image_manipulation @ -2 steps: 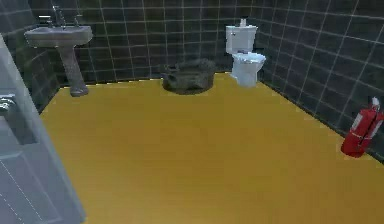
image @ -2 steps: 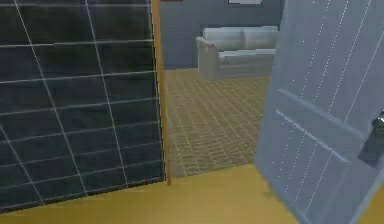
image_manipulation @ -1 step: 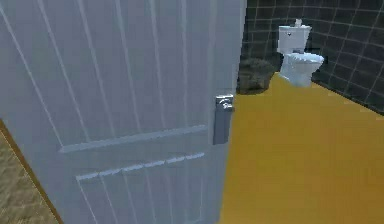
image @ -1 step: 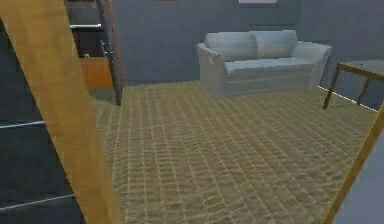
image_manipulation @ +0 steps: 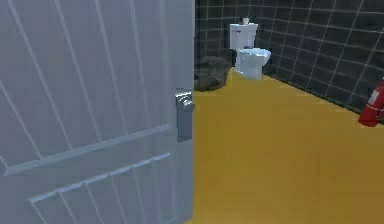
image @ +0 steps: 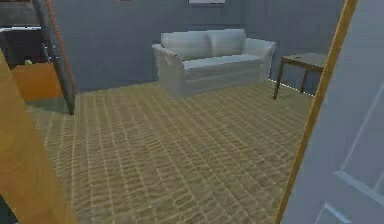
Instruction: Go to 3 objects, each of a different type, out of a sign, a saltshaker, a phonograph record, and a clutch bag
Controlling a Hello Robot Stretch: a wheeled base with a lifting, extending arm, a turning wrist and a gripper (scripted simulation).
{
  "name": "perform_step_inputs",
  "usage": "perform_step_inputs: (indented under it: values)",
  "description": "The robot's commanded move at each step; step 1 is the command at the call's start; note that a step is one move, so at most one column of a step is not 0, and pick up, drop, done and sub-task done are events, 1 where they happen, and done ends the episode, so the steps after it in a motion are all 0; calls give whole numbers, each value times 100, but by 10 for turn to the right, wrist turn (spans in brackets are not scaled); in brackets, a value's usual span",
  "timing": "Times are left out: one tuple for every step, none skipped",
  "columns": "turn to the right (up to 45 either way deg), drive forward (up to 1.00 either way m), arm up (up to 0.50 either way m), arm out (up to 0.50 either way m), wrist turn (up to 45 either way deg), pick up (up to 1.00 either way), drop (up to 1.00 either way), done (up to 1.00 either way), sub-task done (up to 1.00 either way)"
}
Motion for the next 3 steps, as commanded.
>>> perform_step_inputs:
  values:
    - [0,5,0,0,0,0,0,0,0]
    - [-30,0,0,0,0,0,0,0,0]
    - [450,0,0,0,0,0,0,0,0]
